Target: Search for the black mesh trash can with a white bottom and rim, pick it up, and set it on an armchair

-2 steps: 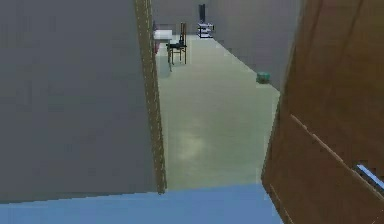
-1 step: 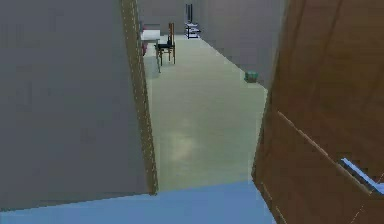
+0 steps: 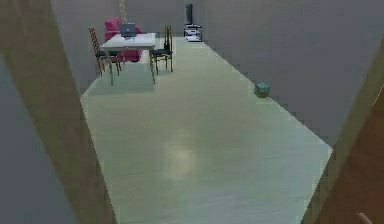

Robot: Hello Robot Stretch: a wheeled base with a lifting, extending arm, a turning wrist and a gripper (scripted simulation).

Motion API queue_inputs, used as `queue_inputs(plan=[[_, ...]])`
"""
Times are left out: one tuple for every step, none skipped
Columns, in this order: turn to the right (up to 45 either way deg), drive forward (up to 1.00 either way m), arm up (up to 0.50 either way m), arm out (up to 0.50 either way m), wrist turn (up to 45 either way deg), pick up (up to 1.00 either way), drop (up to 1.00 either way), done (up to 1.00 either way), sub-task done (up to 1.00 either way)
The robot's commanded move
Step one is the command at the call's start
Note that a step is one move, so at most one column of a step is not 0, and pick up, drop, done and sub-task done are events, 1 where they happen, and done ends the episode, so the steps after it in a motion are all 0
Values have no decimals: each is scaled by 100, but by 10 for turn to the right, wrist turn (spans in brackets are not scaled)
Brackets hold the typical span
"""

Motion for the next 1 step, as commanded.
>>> queue_inputs(plan=[[0, 30, 0, 0, 0, 0, 0, 0, 0]])
